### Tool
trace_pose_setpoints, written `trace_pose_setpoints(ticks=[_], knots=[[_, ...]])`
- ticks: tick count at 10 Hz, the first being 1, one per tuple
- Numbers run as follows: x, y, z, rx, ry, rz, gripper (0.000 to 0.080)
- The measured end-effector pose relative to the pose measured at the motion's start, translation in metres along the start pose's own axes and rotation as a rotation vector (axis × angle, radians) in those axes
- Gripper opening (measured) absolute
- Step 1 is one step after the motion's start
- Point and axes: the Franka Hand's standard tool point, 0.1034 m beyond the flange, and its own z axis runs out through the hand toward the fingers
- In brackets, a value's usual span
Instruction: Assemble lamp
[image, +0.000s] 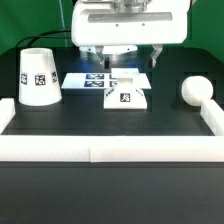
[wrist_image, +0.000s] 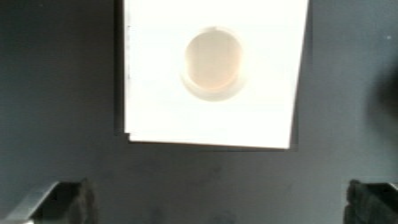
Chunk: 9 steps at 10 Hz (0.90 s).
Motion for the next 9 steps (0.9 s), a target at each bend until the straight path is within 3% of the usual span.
trace_pose_setpoints(ticks=[6, 9], knots=[[-0.03, 0.008, 0.024, 0.002, 0.005, -0.006, 0.07], [-0.036, 0.007, 0.03, 0.002, 0.0, -0.007, 0.07]])
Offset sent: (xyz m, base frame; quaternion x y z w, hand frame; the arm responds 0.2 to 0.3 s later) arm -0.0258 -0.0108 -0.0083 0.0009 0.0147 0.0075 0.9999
